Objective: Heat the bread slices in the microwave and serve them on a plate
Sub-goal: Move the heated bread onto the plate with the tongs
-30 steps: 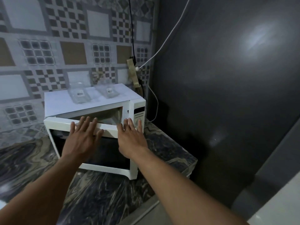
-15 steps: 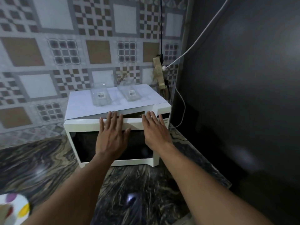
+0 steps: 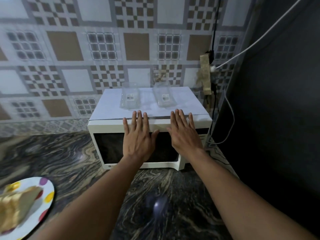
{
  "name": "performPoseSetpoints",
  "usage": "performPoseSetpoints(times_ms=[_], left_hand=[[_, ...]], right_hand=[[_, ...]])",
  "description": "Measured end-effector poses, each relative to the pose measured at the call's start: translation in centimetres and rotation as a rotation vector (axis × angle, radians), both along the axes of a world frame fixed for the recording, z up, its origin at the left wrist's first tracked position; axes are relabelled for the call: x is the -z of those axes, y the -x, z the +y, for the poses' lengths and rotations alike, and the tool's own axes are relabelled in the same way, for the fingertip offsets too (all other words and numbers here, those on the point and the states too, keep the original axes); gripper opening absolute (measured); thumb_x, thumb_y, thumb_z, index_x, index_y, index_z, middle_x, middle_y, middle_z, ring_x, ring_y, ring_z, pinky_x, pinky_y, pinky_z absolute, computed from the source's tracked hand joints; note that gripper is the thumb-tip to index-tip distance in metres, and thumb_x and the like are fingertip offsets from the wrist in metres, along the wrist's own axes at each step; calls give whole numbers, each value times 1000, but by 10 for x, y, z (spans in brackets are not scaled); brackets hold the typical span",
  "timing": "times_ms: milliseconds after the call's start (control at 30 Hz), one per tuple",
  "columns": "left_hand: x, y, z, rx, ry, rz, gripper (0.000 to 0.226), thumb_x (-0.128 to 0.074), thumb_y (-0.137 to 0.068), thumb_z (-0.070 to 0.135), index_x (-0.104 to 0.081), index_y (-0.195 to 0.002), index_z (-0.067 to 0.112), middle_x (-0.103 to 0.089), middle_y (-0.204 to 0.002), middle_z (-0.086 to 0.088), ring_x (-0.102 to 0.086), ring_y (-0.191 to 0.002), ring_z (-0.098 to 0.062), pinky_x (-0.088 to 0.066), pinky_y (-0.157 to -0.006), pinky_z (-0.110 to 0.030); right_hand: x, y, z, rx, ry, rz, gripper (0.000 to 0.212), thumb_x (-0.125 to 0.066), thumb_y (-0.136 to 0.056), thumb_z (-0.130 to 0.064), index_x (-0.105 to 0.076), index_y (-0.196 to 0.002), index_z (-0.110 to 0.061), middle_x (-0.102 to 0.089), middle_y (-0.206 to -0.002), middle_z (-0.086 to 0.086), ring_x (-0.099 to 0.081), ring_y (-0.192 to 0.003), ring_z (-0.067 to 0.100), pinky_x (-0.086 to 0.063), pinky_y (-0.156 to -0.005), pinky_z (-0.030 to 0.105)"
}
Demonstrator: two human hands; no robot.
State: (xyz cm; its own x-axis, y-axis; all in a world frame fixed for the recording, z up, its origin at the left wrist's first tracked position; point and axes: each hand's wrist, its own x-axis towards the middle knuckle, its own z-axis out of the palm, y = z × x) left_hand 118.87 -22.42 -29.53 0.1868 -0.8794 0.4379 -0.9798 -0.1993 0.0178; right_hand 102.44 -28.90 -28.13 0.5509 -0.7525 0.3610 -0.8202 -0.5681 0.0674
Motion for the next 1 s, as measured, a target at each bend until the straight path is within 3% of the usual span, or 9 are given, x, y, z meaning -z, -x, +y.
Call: performPoseSetpoints(times_ms=[133,267,400,567,700,867,1000], left_hand=[[-1,10,-4,-69,-13,36,76,-6,-103,57,-3,-159,6,-2,-168,-14,11,-155,-28,10,-123,-53],[-6,14,-7,-121,-43,24,73,-6,-105,56,-3,-159,7,-6,-168,-13,8,-155,-28,11,-122,-55],[-17,14,-7,-151,-117,-23,70,-3,-105,51,-6,-160,8,-9,-168,-13,3,-155,-27,9,-122,-58],[-30,9,-13,-145,-160,-41,68,-12,-106,51,-17,-158,9,-21,-166,-11,-7,-155,-26,13,-118,-58],[-32,-3,-19,-73,-199,-40,67,-25,-104,57,-26,-155,13,-25,-164,-8,-12,-155,-27,6,-119,-61],[-30,-14,-28,-49,-234,-111,55,-28,-100,58,-48,-143,29,-41,-152,-2,-30,-148,-24,-2,-119,-65],[-31,-19,-29,-35,-245,-151,59,-26,-96,61,-52,-140,33,-45,-148,0,-37,-144,-22,-6,-119,-66]], right_hand=[[0,1,-8,-26,-17,-5,66,2,-102,-38,-2,-156,-2,-3,-165,16,5,-153,26,15,-120,46],[-7,1,-12,-44,-72,-13,60,-13,-108,-37,-9,-157,-3,-10,-165,15,-2,-154,24,7,-123,44],[-13,0,-17,-56,-122,-25,60,-17,-108,-38,-12,-157,-3,-13,-165,15,-5,-154,24,2,-124,45],[-21,0,-18,-55,-173,-23,61,-19,-108,-38,-10,-157,-4,-10,-166,15,-4,-154,24,0,-124,47],[-27,-1,-17,-39,-218,0,60,-21,-108,-37,-10,-158,-5,-9,-166,13,-3,-154,23,0,-124,49],[-36,-5,-21,-23,-255,50,62,-29,-106,-34,-12,-158,-5,-11,-166,11,-5,-154,21,5,-121,56],[-43,-4,-23,-21,-275,28,61,-33,-106,-36,-18,-157,-6,-17,-165,10,-11,-153,20,3,-122,55]])
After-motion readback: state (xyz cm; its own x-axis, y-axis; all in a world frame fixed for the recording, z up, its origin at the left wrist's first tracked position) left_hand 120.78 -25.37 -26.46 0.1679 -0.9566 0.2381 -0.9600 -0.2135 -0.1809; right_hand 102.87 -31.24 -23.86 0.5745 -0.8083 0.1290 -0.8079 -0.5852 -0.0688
